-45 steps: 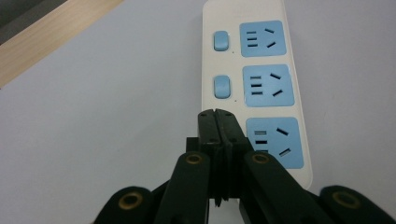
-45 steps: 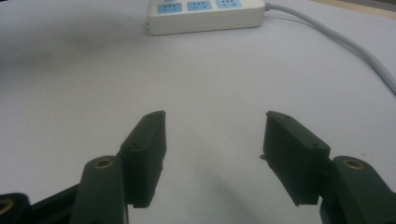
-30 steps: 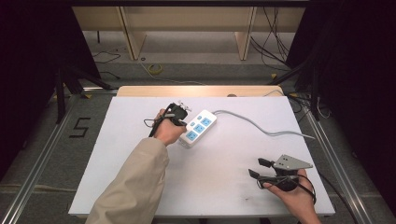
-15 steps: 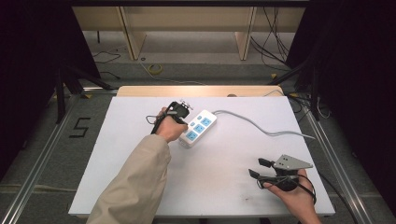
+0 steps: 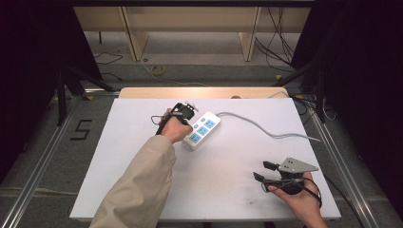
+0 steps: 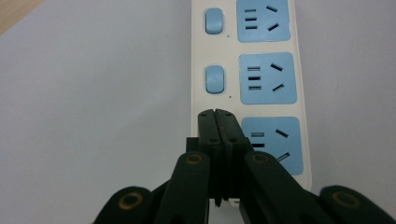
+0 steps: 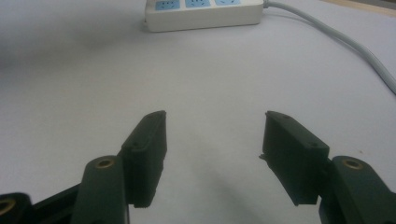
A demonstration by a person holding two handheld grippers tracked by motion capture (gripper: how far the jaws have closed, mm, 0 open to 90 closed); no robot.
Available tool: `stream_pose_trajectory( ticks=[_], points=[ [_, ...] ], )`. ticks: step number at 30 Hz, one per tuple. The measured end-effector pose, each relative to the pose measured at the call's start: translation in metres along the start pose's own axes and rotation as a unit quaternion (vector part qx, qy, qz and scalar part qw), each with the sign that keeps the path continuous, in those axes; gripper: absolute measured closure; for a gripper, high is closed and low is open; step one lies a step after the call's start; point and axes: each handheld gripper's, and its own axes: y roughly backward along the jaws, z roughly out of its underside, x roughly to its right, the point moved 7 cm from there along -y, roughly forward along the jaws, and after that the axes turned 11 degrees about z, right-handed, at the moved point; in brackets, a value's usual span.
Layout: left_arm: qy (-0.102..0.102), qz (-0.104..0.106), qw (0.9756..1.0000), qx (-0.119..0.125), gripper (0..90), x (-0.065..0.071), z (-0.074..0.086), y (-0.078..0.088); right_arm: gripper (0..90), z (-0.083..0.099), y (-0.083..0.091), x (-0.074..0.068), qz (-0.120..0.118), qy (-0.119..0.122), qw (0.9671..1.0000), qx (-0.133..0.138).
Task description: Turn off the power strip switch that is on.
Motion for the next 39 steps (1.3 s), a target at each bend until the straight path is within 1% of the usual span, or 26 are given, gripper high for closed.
stream_pose_trajectory(
  ticks=[2, 8, 16, 17, 19, 28, 32, 35, 39],
  points=[
    [-0.002, 0.000, 1.0000, -0.003, 89.8, 0.000, 0.000, -0.001, 40.7, 0.000, 0.000, 0.000, 0.000, 0.000, 1.0000, 0.000],
    [0.002, 0.001, 1.0000, -0.001, 89.8, 0.000, 0.000, -0.001, 40.7, 0.000, 0.000, 0.000, 0.000, 0.001, 1.0000, 0.000],
    [0.001, 0.006, 0.9999, -0.010, 89.8, 0.001, 0.002, -0.005, 40.8, 0.000, 0.000, 0.000, 0.000, 0.001, 1.0000, 0.001],
    [-0.002, 0.005, 0.9999, -0.010, 89.8, 0.001, 0.001, -0.005, 40.8, 0.000, 0.000, 0.000, 0.000, 0.001, 1.0000, 0.000],
    [-0.002, 0.005, 1.0000, -0.007, 89.8, 0.002, 0.000, -0.005, 40.8, 0.000, 0.000, 0.000, -0.001, 0.001, 1.0000, 0.000],
    [-0.002, -0.001, 0.9999, -0.011, 89.8, -0.001, 0.001, -0.007, 40.8, 0.000, 0.000, -0.001, -0.001, 0.001, 1.0000, 0.001],
    [-0.002, 0.000, 0.9999, -0.012, 89.8, -0.001, 0.001, -0.008, 40.7, 0.000, 0.000, 0.000, -0.001, 0.002, 1.0000, 0.000],
    [-0.006, -0.001, 0.9999, -0.015, 89.8, -0.001, 0.001, -0.008, 40.8, 0.000, 0.000, 0.000, 0.000, 0.001, 1.0000, 0.000],
    [-0.003, 0.001, 0.9999, -0.013, 89.8, 0.000, 0.001, -0.010, 40.8, 0.000, 0.000, 0.000, 0.000, 0.002, 1.0000, 0.000]
  ],
)
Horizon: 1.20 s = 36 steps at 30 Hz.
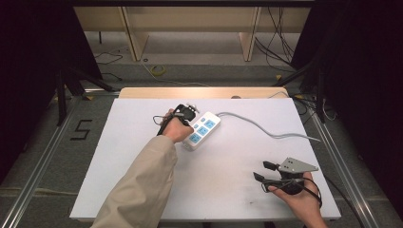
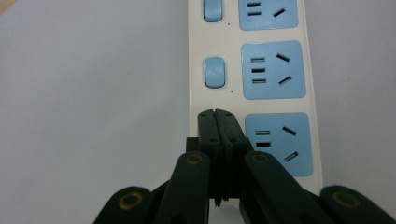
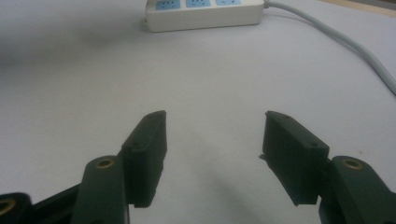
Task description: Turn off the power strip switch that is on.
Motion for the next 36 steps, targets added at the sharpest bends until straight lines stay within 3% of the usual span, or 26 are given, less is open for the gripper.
stream_pose_trajectory(
  ticks=[18, 26, 36],
  points=[
    [-0.013, -0.017, 0.9997, -0.008, 89.9, 0.0018, -0.0017, -0.0020, 40.7, 0.0000, -0.0003, -0.0012, -0.003, 0.001, 1.0000, -0.001],
    [-0.018, -0.015, 0.9995, -0.023, 90.0, 0.0014, -0.0025, -0.0019, 40.6, -0.0004, -0.0009, -0.0026, -0.004, 0.000, 1.0000, -0.001],
    [-0.015, -0.013, 0.9996, -0.022, 90.0, 0.0016, -0.0029, -0.0028, 40.4, -0.0005, -0.0009, -0.0030, -0.006, -0.001, 1.0000, -0.001]
  ],
)
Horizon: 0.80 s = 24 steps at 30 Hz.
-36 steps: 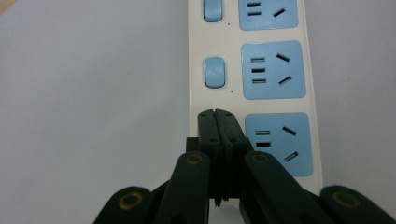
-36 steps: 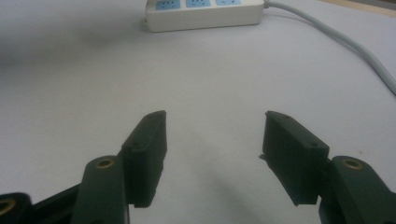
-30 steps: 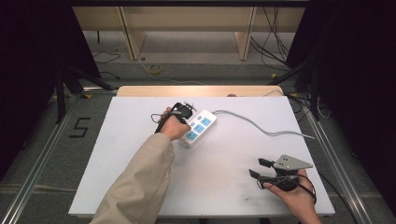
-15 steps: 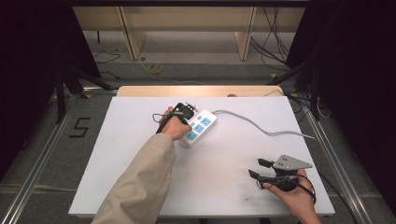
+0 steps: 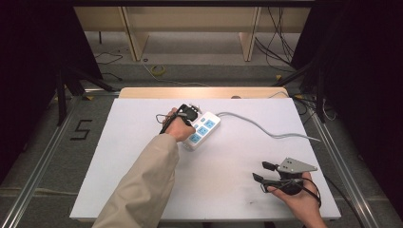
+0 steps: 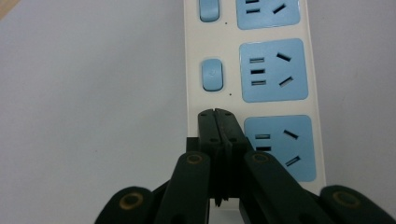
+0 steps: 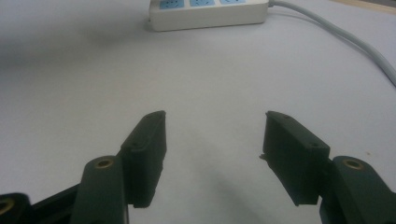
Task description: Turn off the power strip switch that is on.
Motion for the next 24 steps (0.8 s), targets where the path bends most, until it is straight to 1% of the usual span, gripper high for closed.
stream_pose_trajectory(
  ticks=[8, 12, 24],
  points=[
    [-0.014, -0.008, 0.9998, -0.007, 90.0, 0.0011, 0.0003, -0.0006, 40.4, 0.0000, 0.0000, -0.0003, 0.000, 0.000, 1.0000, 0.000],
    [-0.006, -0.005, 1.0000, -0.001, 90.0, 0.0008, 0.0003, -0.0008, 40.4, 0.0001, 0.0000, 0.0000, 0.000, 0.000, 1.0000, 0.000],
    [-0.006, -0.004, 1.0000, 0.004, 90.0, 0.0006, 0.0016, 0.0000, 40.4, -0.0002, 0.0006, 0.0007, 0.001, 0.001, 1.0000, 0.000]
  ],
)
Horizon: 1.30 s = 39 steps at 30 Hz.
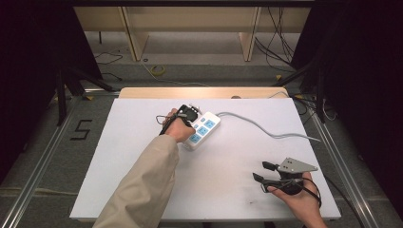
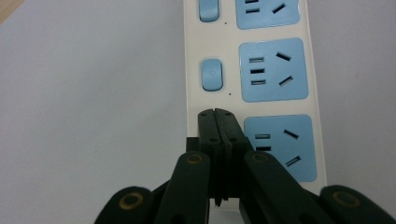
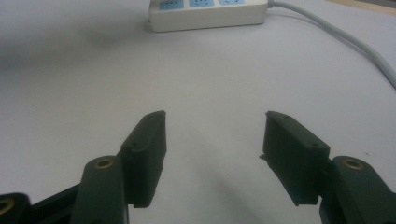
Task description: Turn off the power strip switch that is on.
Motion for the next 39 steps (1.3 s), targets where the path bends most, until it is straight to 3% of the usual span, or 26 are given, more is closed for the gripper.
stream_pose_trajectory(
  ticks=[5, 15, 17, 30, 33, 39],
  points=[
    [0.005, 0.000, 0.9998, 0.017, 90.0, 0.001, 0.001, 0.000, 40.5, 0.000, 0.000, 0.000, 0.000, 0.000, 1.0000, 0.000],
    [0.003, -0.001, 0.9998, 0.020, 90.0, 0.001, 0.001, 0.000, 40.4, 0.000, 0.000, 0.000, 0.000, -0.001, 1.0000, 0.000],
    [0.008, -0.002, 0.9995, 0.031, 90.0, 0.000, -0.001, 0.003, 40.4, 0.000, 0.000, 0.000, 0.000, -0.001, 1.0000, 0.000],
    [0.001, 0.004, 0.9995, 0.031, 89.9, 0.000, 0.001, 0.004, 40.5, 0.000, 0.000, 0.001, 0.001, 0.000, 1.0000, -0.001],
    [0.011, 0.016, 0.9988, 0.045, 89.9, -0.001, 0.003, 0.006, 40.4, 0.000, 0.000, 0.001, 0.000, -0.001, 1.0000, 0.001],
    [0.007, 0.010, 0.9982, 0.058, 89.7, -0.003, 0.008, 0.014, 40.4, 0.000, 0.000, 0.002, 0.002, -0.001, 1.0000, 0.000]
  ],
)
